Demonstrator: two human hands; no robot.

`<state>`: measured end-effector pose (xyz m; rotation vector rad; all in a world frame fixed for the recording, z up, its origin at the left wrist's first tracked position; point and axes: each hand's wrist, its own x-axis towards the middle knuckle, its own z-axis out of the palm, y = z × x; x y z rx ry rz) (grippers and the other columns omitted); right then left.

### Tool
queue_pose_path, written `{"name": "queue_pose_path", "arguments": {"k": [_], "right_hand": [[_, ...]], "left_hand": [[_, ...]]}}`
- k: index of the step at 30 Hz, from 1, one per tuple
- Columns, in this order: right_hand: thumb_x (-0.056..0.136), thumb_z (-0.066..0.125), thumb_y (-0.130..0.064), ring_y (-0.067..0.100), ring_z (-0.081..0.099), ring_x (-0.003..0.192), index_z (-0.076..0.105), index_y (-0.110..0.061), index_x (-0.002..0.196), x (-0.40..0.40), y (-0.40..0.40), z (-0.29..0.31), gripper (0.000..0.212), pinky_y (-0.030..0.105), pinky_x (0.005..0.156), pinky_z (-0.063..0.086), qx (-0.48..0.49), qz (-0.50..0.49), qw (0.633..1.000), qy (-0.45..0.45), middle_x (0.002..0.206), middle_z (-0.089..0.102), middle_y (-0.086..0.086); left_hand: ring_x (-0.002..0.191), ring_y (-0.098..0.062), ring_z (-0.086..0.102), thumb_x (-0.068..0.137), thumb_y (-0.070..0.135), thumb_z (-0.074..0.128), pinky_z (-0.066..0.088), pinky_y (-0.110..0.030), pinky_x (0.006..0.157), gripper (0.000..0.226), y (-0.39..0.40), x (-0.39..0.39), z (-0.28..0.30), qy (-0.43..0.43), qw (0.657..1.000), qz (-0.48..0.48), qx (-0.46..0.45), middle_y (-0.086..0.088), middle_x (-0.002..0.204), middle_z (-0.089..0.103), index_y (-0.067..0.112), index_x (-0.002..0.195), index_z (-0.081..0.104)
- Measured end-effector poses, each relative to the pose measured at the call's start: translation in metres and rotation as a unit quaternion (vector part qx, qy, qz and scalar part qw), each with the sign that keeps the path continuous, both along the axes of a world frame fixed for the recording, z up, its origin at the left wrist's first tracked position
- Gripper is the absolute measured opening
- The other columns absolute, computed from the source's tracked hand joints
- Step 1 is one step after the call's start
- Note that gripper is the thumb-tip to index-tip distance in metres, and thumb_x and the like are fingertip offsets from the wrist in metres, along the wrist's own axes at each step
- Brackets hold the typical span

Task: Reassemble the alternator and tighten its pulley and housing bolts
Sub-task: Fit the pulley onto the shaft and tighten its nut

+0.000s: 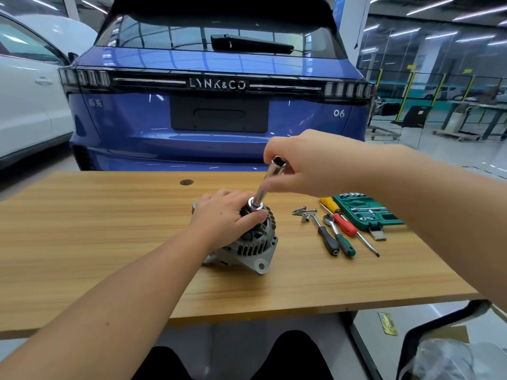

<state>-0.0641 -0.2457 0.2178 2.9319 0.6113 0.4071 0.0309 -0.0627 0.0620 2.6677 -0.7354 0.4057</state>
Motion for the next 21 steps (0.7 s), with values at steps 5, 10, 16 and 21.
{"name": "queue_pose_path", "arguments": {"k": [5, 10, 16, 21], "right_hand": [[0.104, 0.047, -0.04, 0.002, 0.045, 0.066, 0.058, -0.028, 0.12, -0.005, 0.001, 0.007, 0.023, 0.029, 0.059, 0.039, -0.07, 0.036, 0.997, -0.001, 0.073, 0.05, -0.015], [0.101, 0.036, -0.063, 0.016, 0.05, 0.057, 0.054, -0.019, 0.08, 0.003, 0.013, 0.002, 0.051, 0.027, 0.047, 0.03, -0.156, -0.066, 0.982, -0.084, 0.068, 0.052, -0.002], [0.1, 0.048, -0.054, 0.004, 0.051, 0.067, 0.056, -0.028, 0.11, 0.005, -0.003, -0.001, 0.03, 0.026, 0.055, 0.036, 0.003, 0.018, 1.0, 0.014, 0.076, 0.053, -0.013], [0.102, 0.048, -0.046, 0.005, 0.049, 0.065, 0.059, -0.022, 0.109, 0.005, -0.004, -0.003, 0.028, 0.029, 0.056, 0.039, -0.018, 0.052, 0.998, -0.014, 0.071, 0.053, -0.012]], "left_hand": [[0.137, -0.011, 0.04, 0.081, 0.088, 0.015, 0.028, -0.043, 0.102, 0.076, -0.001, -0.002, 0.002, 0.005, 1.0, 0.002, -0.001, 0.022, 0.145, 0.055, 0.053, 0.139, 0.049], [0.135, -0.01, 0.041, 0.079, 0.088, 0.013, 0.024, -0.039, 0.095, 0.077, -0.001, -0.003, 0.002, -0.001, 1.0, 0.006, 0.001, 0.023, 0.139, 0.057, 0.052, 0.137, 0.051], [0.136, -0.009, 0.04, 0.08, 0.087, 0.013, 0.022, -0.037, 0.094, 0.078, -0.001, -0.003, 0.002, -0.009, 1.0, -0.001, -0.001, 0.021, 0.141, 0.057, 0.05, 0.137, 0.052], [0.136, -0.01, 0.041, 0.08, 0.087, 0.015, 0.021, -0.036, 0.093, 0.075, 0.0, -0.003, 0.001, -0.009, 1.0, 0.0, -0.007, 0.021, 0.141, 0.057, 0.051, 0.136, 0.052]]}}
